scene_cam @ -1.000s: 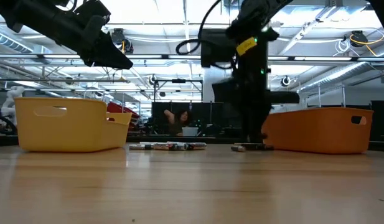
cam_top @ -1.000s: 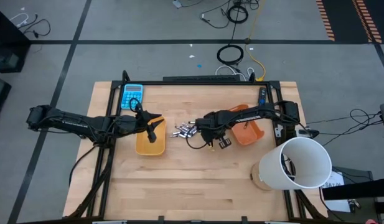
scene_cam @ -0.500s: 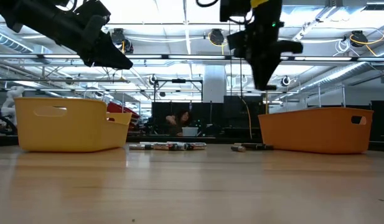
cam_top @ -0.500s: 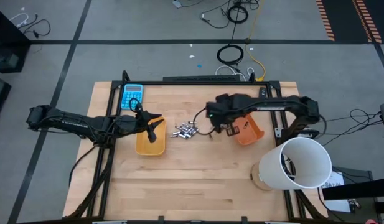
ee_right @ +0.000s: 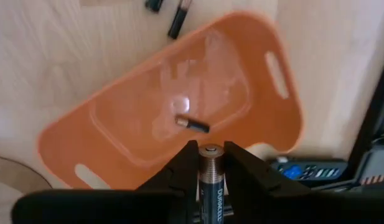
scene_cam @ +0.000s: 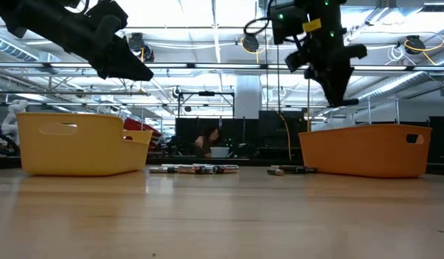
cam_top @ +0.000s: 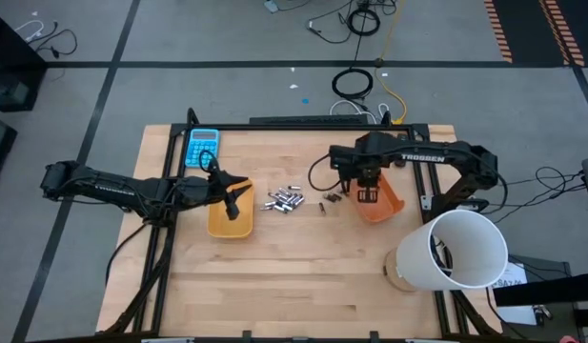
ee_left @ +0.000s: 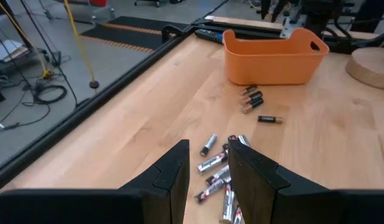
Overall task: Sort batteries
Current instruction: Put the black battery into the orange bin
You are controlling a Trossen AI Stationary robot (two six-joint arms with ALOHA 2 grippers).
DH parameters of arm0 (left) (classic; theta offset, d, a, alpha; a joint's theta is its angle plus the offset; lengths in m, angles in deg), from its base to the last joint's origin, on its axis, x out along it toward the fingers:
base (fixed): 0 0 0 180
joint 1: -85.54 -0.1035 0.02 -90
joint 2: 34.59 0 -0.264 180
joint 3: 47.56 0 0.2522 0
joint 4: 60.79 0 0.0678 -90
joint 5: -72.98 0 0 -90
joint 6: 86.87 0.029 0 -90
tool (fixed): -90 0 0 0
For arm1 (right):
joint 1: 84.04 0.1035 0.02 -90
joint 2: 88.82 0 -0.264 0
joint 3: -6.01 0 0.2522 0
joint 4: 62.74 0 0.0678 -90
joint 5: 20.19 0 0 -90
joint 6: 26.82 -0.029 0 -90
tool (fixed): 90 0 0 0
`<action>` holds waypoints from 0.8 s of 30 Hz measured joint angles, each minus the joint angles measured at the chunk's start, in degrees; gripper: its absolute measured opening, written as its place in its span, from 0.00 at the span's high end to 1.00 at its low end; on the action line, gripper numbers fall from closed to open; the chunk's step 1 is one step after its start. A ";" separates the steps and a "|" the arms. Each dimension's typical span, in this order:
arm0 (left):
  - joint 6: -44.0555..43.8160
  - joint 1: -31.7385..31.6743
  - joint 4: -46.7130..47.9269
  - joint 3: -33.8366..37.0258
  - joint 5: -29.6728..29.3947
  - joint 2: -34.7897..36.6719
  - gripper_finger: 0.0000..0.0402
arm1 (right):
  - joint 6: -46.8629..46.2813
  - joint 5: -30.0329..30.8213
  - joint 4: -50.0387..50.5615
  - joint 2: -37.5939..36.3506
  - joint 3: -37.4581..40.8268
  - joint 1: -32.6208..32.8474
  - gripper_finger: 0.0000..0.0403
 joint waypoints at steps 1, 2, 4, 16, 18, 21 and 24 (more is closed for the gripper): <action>0.01 0.02 0.33 0.00 0.15 0.01 0.70 | -0.05 -0.01 -0.11 0.00 0.67 0.01 0.79; 0.04 0.02 0.60 0.00 0.15 -0.01 0.70 | -0.08 -0.01 -0.41 0.00 1.10 0.01 0.77; 0.42 0.00 0.88 0.00 0.13 -0.01 0.70 | -0.03 0.09 -1.36 0.00 1.25 0.01 0.71; 0.03 -0.04 0.88 0.00 0.22 0.01 0.70 | 3.03 0.99 -12.49 0.12 1.21 2.03 0.51; 0.05 -0.04 0.56 0.00 0.14 -0.01 0.70 | 5.56 2.40 -16.08 0.39 1.20 4.03 0.51; 0.06 -0.04 -0.29 0.00 -0.13 -0.01 0.70 | 8.26 4.06 -20.21 0.39 1.20 6.59 0.52; -0.88 -0.04 -0.72 0.00 -0.06 0.00 0.70 | 8.55 1.52 -24.61 0.80 1.18 7.90 0.53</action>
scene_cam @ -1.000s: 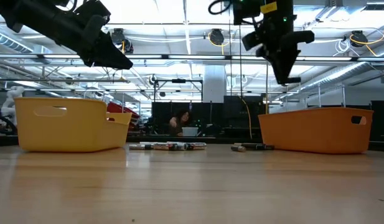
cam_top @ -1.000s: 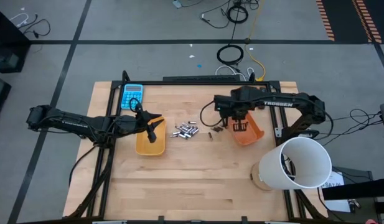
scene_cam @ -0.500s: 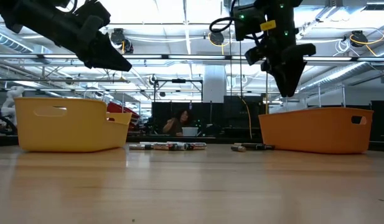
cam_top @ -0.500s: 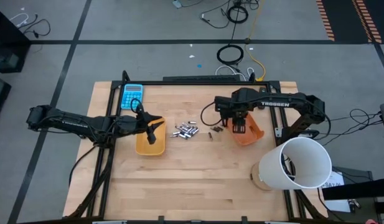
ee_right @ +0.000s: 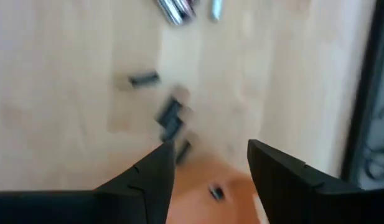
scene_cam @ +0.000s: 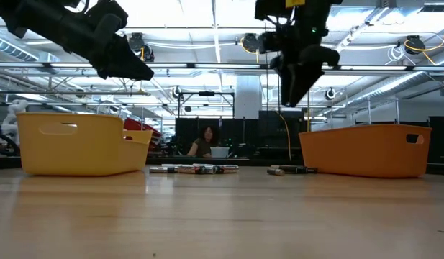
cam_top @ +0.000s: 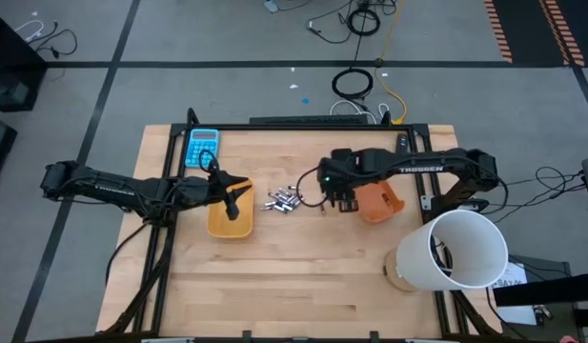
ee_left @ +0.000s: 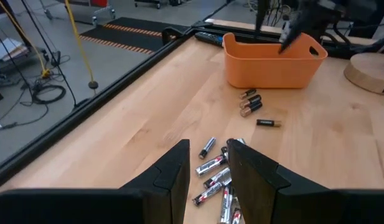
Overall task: Sort batteries
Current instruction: Put the black battery into the orange bin
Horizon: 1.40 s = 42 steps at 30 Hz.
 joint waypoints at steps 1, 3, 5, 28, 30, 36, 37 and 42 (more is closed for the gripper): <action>-0.55 0.00 -0.01 0.00 0.07 0.00 0.70 | -0.26 -1.57 -1.16 0.39 0.00 0.34 0.52; -1.86 0.00 0.03 0.00 0.39 0.02 0.70 | -0.71 -3.82 -2.48 2.07 -0.02 1.18 0.52; -2.92 0.00 0.05 0.00 1.47 -0.01 0.70 | -0.83 -4.20 -3.64 4.23 -0.02 2.38 0.51; -0.60 0.00 0.15 0.00 1.91 0.00 0.70 | -23.08 -11.83 -8.76 18.28 0.00 -1.25 0.54; -0.60 0.00 0.22 0.00 1.91 0.02 0.70 | -24.10 -11.47 -8.81 18.79 0.00 -1.76 0.54; -0.37 0.00 0.78 0.00 1.89 -0.01 0.70 | -25.34 -11.51 -10.94 20.59 -0.04 -1.29 0.54; -0.31 0.00 0.93 0.00 1.89 -0.01 0.70 | -25.31 -11.39 -11.06 20.95 -0.02 -1.07 0.54; -0.11 0.00 1.66 0.00 1.87 -0.01 0.70 | -23.28 -11.38 -11.56 22.84 -0.31 -0.39 0.64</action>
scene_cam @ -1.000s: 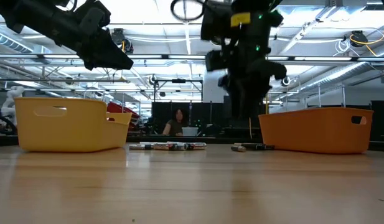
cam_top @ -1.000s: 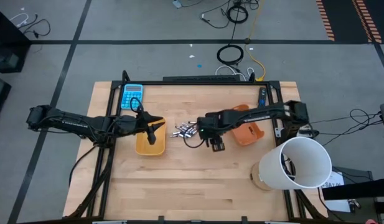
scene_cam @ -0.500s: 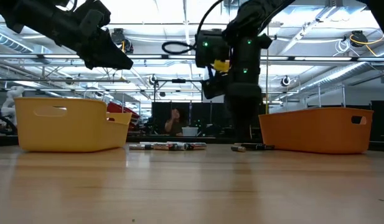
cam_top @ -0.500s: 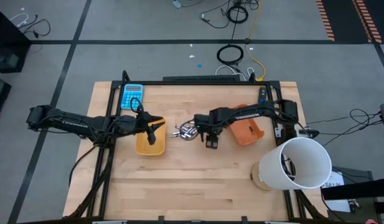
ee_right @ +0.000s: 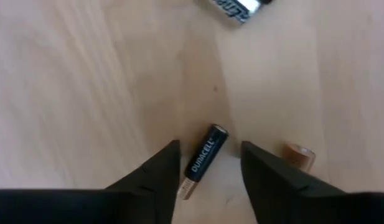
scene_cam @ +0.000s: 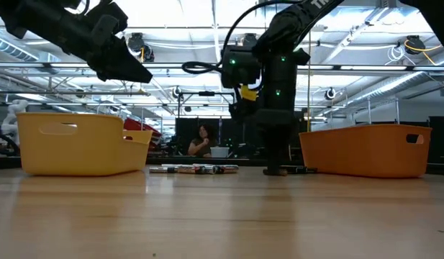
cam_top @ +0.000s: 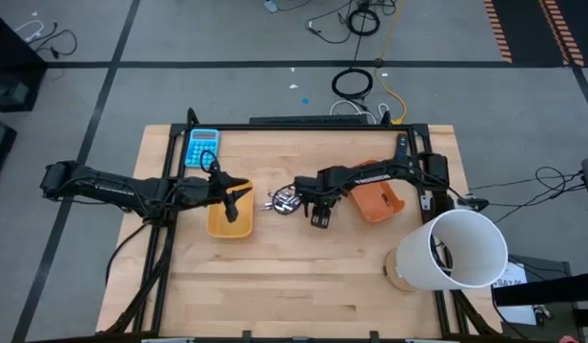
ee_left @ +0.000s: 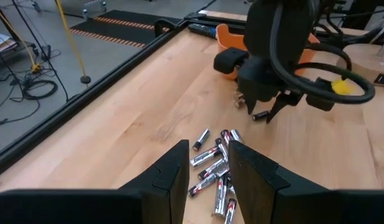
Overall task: Sort batteries
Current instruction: Put the black battery into the orange bin
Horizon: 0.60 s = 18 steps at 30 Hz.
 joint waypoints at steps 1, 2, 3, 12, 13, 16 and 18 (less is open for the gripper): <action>0.01 0.00 0.04 0.00 0.00 0.00 0.70 | 1.28 -0.05 -0.09 0.36 0.01 0.09 0.67; 0.01 0.00 0.05 0.00 0.00 0.00 0.70 | 2.75 -0.05 -0.10 0.75 0.04 0.13 0.70; 0.01 0.00 0.05 0.00 0.00 0.00 0.70 | 4.01 -0.05 -0.05 0.85 0.00 0.15 0.74; 0.01 0.00 0.16 0.00 0.00 0.00 0.70 | 10.46 1.28 1.10 0.72 -0.41 0.24 0.97; 0.01 0.00 0.14 0.00 0.00 0.00 0.70 | 10.97 1.52 2.02 0.59 -1.12 0.24 0.97; -0.07 0.00 0.16 0.00 0.00 0.00 0.70 | 13.06 3.81 5.78 -0.68 -3.17 0.31 0.99; -0.26 0.00 0.16 0.00 0.00 0.00 0.70 | 13.73 6.10 8.53 -2.95 -4.36 0.11 0.99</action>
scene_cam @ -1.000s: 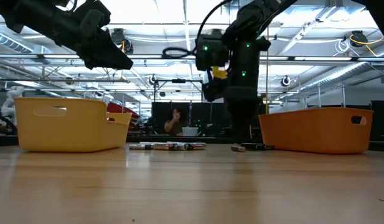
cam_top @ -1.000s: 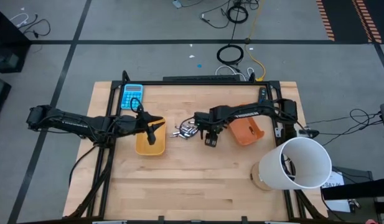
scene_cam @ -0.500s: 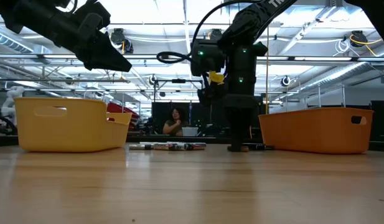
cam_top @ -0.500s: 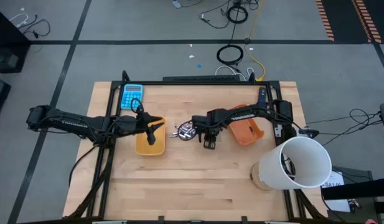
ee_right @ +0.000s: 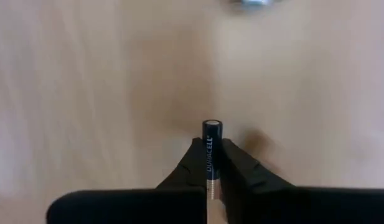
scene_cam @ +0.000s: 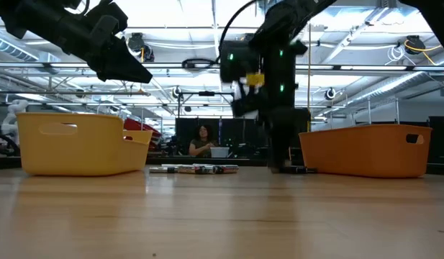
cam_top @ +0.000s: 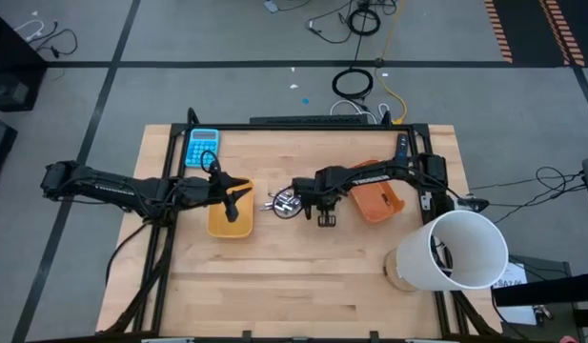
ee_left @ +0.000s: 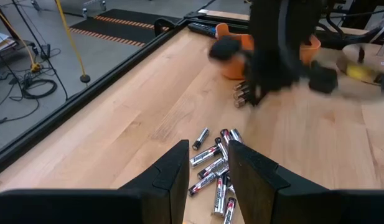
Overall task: Sort batteries
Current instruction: Put the black battery into the orange bin, then put the silver battery into the yellow bin
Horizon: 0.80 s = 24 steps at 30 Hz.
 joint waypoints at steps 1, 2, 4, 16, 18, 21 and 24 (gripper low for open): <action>-0.09 0.00 0.00 0.00 0.00 0.00 0.70 | 0.16 1.66 0.76 -1.68 -0.95 -0.06 0.99; -0.10 0.00 0.00 0.00 0.00 0.00 0.70 | 0.16 3.53 1.64 -3.58 -1.58 -0.12 0.99; -0.13 0.00 0.08 0.00 0.00 0.00 0.70 | 0.15 6.76 4.50 -7.16 -1.86 -0.32 0.99; -0.25 0.00 0.20 0.00 0.00 -0.35 0.70 | -14.21 14.64 20.87 -21.58 3.68 -2.34 0.79; -0.25 0.00 0.07 0.00 0.00 -0.64 0.70 | -15.64 14.73 21.08 -23.19 5.33 -2.33 0.74; -0.23 0.00 0.01 0.00 0.00 -0.96 0.70 | -16.24 14.75 20.20 -23.67 6.15 -2.29 0.68; -0.23 0.00 -0.39 0.00 0.00 -1.64 0.70 | -15.25 14.71 15.94 -24.40 5.81 -2.21 0.65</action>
